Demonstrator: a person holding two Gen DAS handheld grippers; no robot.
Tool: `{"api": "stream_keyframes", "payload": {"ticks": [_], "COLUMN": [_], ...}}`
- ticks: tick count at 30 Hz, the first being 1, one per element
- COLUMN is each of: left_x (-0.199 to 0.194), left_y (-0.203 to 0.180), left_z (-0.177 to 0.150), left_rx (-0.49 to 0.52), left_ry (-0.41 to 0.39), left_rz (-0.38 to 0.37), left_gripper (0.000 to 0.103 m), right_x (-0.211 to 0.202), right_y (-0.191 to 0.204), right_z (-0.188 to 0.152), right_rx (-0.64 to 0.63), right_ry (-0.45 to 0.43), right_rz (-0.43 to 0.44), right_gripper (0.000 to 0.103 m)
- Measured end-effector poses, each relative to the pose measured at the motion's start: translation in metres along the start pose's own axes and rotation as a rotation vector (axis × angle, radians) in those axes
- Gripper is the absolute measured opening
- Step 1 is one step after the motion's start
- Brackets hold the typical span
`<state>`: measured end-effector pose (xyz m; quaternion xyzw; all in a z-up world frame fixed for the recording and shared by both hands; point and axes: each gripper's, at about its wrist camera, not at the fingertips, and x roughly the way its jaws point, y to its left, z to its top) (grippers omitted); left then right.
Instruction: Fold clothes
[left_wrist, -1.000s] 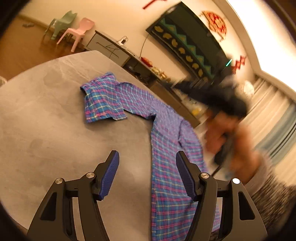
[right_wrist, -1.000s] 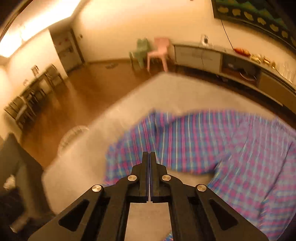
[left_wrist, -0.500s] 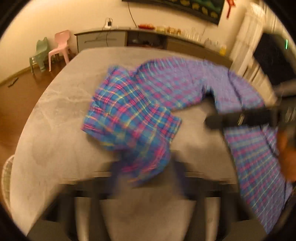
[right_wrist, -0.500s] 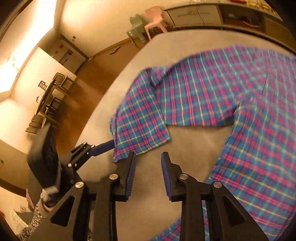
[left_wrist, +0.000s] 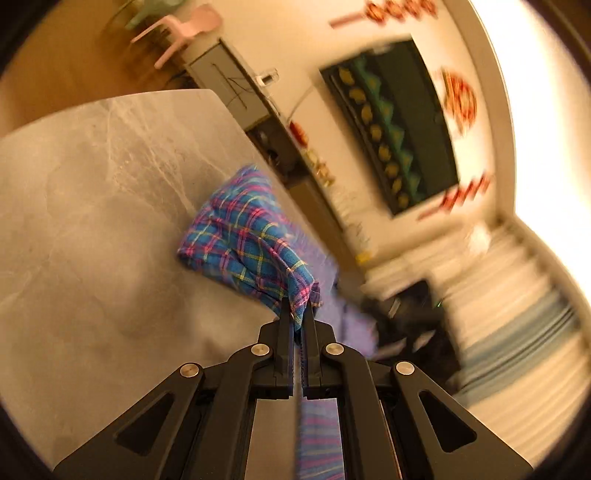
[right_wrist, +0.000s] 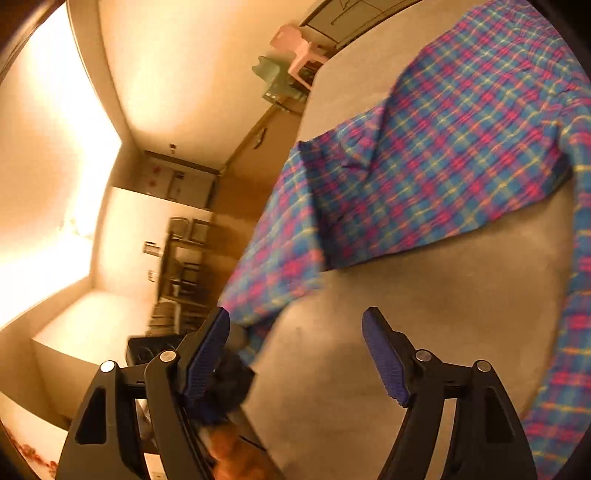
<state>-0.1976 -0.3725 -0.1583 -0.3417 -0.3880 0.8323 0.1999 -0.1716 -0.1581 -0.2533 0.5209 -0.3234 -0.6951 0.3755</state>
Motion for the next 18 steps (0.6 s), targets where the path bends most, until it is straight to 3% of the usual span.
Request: {"api": "stream_keyframes", "payload": {"ticks": [2,4,8,9,10,11,15,18], "left_x": [-0.002,0.001,0.002,0.000,-0.002,-0.004,-0.008,-0.005], "left_y": [-0.005,-0.020,-0.052,-0.057,-0.063,-0.070,-0.096,-0.121], "left_z": [-0.009,-0.022,-0.050,-0.058,-0.066,-0.075,-0.116,-0.161], "left_rx": [-0.005,0.039,0.119,0.126,0.134,0.140,0.221,0.346], "left_ry": [-0.010,0.004,0.013,0.014,0.016,0.013,0.079,0.186], "left_rz": [-0.007,0.024,0.092,0.100,0.109,0.126,0.170,0.235], "left_gripper": [0.003,0.003,0.009,0.025,0.050,0.059,0.067,0.071], "right_x": [0.008,0.017,0.006,-0.004,-0.015,-0.030,-0.113,-0.217], "right_y": [0.009,0.019,0.031,0.033,0.034,0.037,0.062,0.093], "right_z": [0.001,0.000,-0.004,-0.003,-0.001,0.002,0.017,0.035], "right_rx": [-0.052,-0.132,-0.237,-0.251,-0.256,-0.261,-0.331,-0.368], "right_ry": [-0.012,0.021,0.027,0.014,0.000,-0.017,-0.100,-0.201], "right_rz": [-0.029,-0.093,-0.222,-0.236,-0.234,-0.234,-0.265,-0.324], "right_gripper": [0.072,0.014,0.007,0.006,0.006,0.006,0.006,0.006]}}
